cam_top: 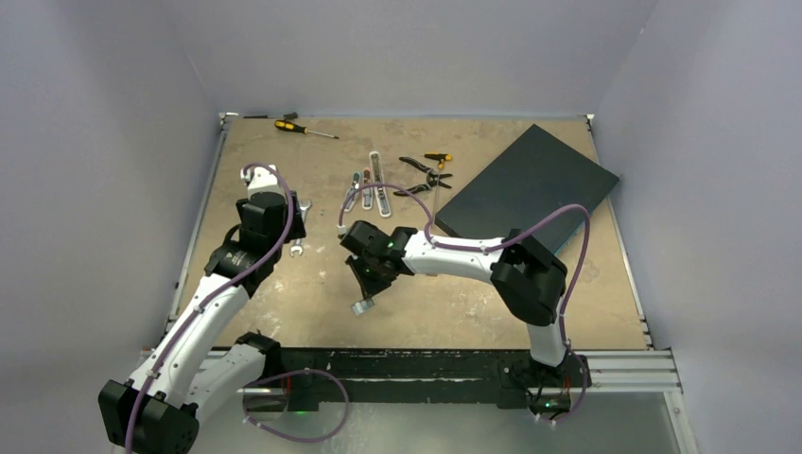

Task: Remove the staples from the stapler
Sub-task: Place the staple in the staple box.

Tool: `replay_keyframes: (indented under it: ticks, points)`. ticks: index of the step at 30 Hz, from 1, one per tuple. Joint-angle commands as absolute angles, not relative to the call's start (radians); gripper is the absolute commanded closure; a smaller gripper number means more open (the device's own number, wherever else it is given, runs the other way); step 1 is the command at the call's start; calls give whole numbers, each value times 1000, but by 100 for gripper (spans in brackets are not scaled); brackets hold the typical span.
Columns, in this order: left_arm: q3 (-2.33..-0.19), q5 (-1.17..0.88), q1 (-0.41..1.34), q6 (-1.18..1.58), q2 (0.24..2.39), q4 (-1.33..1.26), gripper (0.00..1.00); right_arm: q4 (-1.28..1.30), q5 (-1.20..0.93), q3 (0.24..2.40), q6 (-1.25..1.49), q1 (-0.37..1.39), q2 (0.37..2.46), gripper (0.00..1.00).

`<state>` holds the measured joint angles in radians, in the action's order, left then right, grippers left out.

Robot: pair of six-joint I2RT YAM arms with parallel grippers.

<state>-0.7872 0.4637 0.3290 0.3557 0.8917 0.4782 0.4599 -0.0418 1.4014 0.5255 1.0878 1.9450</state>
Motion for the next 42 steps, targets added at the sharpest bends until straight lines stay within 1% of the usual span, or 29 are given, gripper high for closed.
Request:
replay_keyframes:
  ticks: [1, 20, 27, 30, 35, 42]
  points:
    - [-783, 460, 333, 345, 881, 440, 36, 467, 13, 1450, 546, 1086, 1938, 82]
    - [-782, 462, 333, 345, 882, 441, 36, 470, 3, 1460, 533, 1092, 1986, 80]
    - [-781, 460, 333, 345, 882, 440, 36, 471, 10, 1468, 535, 1092, 1987, 77]
    - [-781, 460, 333, 345, 881, 440, 36, 473, 8, 1470, 534, 1092, 1988, 73]
    - [-781, 460, 334, 345, 882, 440, 35, 473, 8, 1477, 533, 1091, 1984, 71]
    - [-781, 461, 333, 345, 881, 440, 35, 469, 22, 1490, 535, 1091, 1959, 70]
